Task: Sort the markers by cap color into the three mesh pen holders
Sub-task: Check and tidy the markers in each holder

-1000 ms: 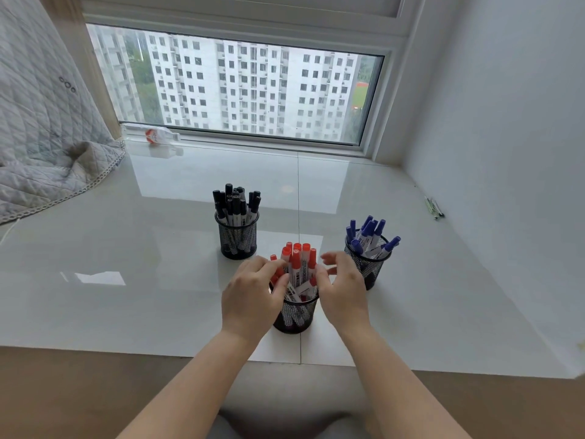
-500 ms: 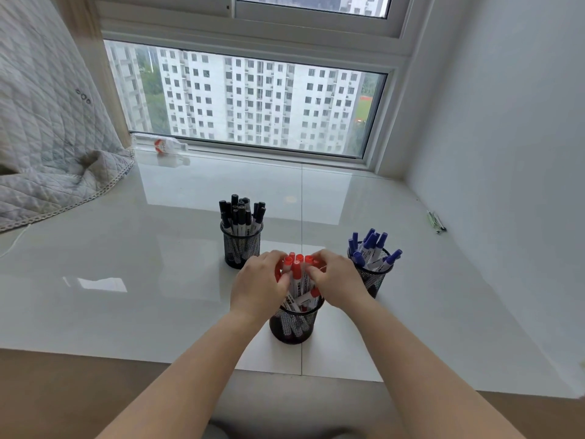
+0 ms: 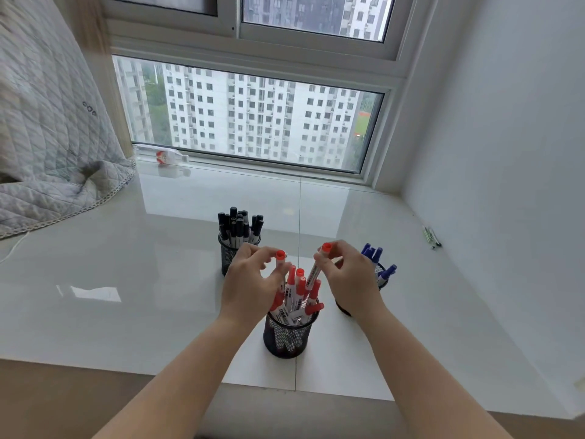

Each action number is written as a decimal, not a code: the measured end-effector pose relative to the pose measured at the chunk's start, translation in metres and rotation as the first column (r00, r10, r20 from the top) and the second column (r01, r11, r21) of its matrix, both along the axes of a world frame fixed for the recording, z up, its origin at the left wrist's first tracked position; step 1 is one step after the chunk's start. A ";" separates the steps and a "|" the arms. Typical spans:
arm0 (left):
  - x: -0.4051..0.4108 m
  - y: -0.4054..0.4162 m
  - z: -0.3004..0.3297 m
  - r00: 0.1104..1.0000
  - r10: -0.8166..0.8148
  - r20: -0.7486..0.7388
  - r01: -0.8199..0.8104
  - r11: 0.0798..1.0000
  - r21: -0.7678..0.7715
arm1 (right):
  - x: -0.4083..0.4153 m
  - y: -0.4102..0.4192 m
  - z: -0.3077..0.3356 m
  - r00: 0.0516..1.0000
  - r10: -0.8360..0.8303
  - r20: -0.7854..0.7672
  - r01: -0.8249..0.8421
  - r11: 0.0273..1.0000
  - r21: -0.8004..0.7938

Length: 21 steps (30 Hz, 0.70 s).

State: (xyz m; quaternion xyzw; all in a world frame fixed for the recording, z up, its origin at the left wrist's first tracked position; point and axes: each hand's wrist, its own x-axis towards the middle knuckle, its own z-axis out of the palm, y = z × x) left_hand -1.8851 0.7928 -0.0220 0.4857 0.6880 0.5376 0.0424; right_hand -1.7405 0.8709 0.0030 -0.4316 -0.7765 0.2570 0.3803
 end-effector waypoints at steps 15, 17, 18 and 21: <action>-0.012 -0.015 0.011 0.862 -0.017 0.506 -0.110 0.969 0.220 | 0.016 -0.002 0.020 0.651 -0.314 -0.692 -0.042 0.894 -0.445; -0.015 -0.016 0.010 0.789 -0.004 0.614 -0.157 0.965 0.208 | 0.017 -0.003 0.018 0.542 -0.365 -0.757 -0.172 0.834 -0.525; -0.016 -0.017 0.009 0.739 -0.009 0.674 -0.169 0.966 0.198 | 0.018 -0.003 0.017 0.503 -0.380 -0.776 -0.246 0.798 -0.551; -0.017 -0.019 0.006 0.556 -0.091 0.826 -0.112 0.977 0.183 | 0.017 -0.006 0.011 0.493 -0.367 -0.789 -0.413 0.699 -0.583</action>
